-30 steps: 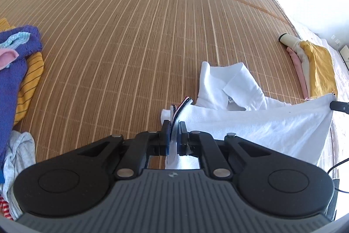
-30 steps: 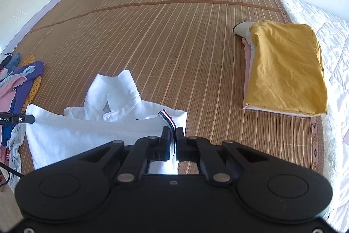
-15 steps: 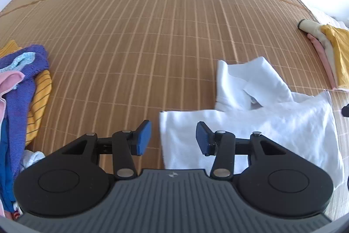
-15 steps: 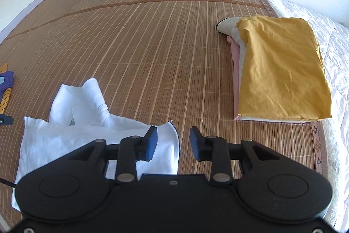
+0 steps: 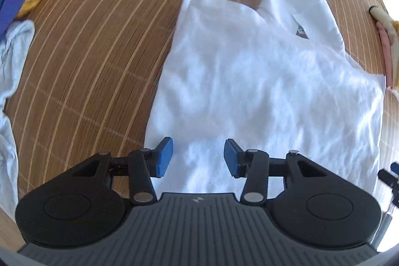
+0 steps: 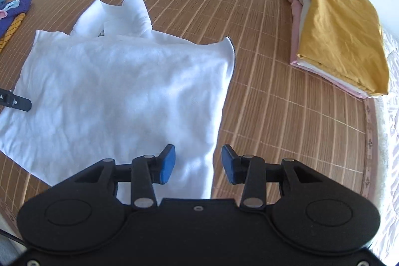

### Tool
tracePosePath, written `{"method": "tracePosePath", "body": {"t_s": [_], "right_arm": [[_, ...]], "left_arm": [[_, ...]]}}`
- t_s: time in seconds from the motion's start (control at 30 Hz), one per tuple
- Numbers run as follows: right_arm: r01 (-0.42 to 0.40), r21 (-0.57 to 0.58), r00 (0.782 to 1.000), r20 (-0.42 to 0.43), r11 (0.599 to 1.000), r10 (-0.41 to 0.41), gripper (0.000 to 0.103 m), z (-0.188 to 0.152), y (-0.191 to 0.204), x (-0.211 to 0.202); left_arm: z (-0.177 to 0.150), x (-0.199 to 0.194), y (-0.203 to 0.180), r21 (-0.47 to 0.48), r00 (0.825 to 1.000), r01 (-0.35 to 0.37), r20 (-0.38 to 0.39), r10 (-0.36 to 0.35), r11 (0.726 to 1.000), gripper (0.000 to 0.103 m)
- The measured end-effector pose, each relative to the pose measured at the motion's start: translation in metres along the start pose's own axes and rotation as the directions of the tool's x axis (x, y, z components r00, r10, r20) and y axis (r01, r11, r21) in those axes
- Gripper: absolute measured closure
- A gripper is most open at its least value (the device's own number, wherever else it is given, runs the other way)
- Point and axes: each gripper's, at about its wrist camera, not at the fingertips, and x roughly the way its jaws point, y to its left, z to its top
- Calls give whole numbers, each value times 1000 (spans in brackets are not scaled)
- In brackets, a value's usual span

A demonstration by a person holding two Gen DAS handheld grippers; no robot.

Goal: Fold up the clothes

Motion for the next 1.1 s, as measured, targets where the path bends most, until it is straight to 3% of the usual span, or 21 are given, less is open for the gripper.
{"method": "tracePosePath", "body": {"t_s": [0.1, 0.2, 0.37, 0.5, 0.77, 1.1], "right_arm": [[-30, 33, 1000, 1, 999, 30, 49, -18, -4, -20], [-88, 60, 996, 7, 994, 88, 46, -29, 7, -28], [-95, 25, 995, -13, 995, 96, 42, -48, 37, -36], [-167, 61, 985, -42, 984, 169, 41, -68, 49, -41], [-181, 102, 979, -77, 978, 189, 39, -96, 55, -42], [-183, 104, 978, -80, 978, 191, 32, -86, 42, -41]], "left_arm": [[-17, -3, 11, -129, 998, 49, -33, -54, 990, 50], [-37, -1, 11, -184, 994, 79, -57, -91, 980, 47], [-68, 6, -4, -118, 991, 85, -92, -97, 989, 46], [-81, 8, -16, -47, 992, 97, -76, -100, 994, 46], [-92, 13, -6, -173, 984, 136, -93, -153, 975, 42], [-106, 13, 28, -353, 986, 158, 10, -166, 922, 41]]}}
